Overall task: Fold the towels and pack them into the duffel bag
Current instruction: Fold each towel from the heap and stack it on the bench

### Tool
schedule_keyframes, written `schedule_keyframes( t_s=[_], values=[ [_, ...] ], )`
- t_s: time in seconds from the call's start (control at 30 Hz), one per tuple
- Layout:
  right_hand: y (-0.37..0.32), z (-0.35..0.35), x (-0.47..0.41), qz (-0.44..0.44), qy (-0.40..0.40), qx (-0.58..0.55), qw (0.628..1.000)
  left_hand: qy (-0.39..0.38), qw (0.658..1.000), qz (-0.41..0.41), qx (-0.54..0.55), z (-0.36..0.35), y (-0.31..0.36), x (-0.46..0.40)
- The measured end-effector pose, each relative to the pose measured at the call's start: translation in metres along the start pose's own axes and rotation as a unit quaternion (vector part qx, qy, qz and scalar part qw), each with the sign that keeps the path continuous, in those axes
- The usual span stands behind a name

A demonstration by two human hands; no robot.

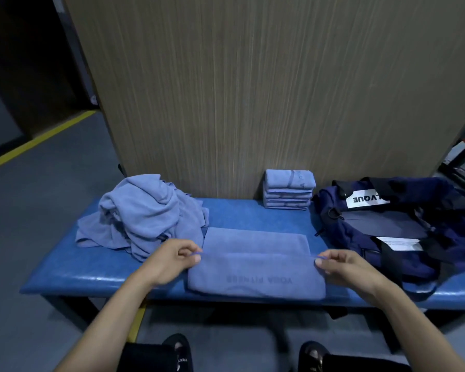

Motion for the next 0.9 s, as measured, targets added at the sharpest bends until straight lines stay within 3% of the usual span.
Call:
schedule_keyframes(
  t_s=[0.2, 0.37, 0.63, 0.9],
  values=[
    [-0.015, 0.001, -0.057, -0.006, 0.159, -0.075, 0.984, 0.109, 0.98, 0.086, 0.144, -0.001, -0.001, -0.074],
    [0.006, 0.003, -0.099, -0.025, 0.271, 0.04, 0.961, 0.136, 0.979, 0.111, 0.103, -0.015, -0.021, -0.112],
    [-0.001, 0.001, -0.112, -0.046, 0.294, 0.201, 0.933, 0.195, 0.976, 0.091, -0.027, -0.015, -0.031, -0.125],
    [-0.001, -0.002, -0.116, -0.058, 0.299, 0.248, 0.92, 0.228, 0.964, 0.073, -0.117, -0.019, -0.024, -0.125]
  ],
)
Point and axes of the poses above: each hand's wrist, its own x-axis away from the middle knuckle, its own z-axis out of the back of the hand, y = z × x, the point moved 3 cm from there along -x, towards the middle knuckle, and after that the axes turned 5 degrees about -y, right-handed, at the moved point
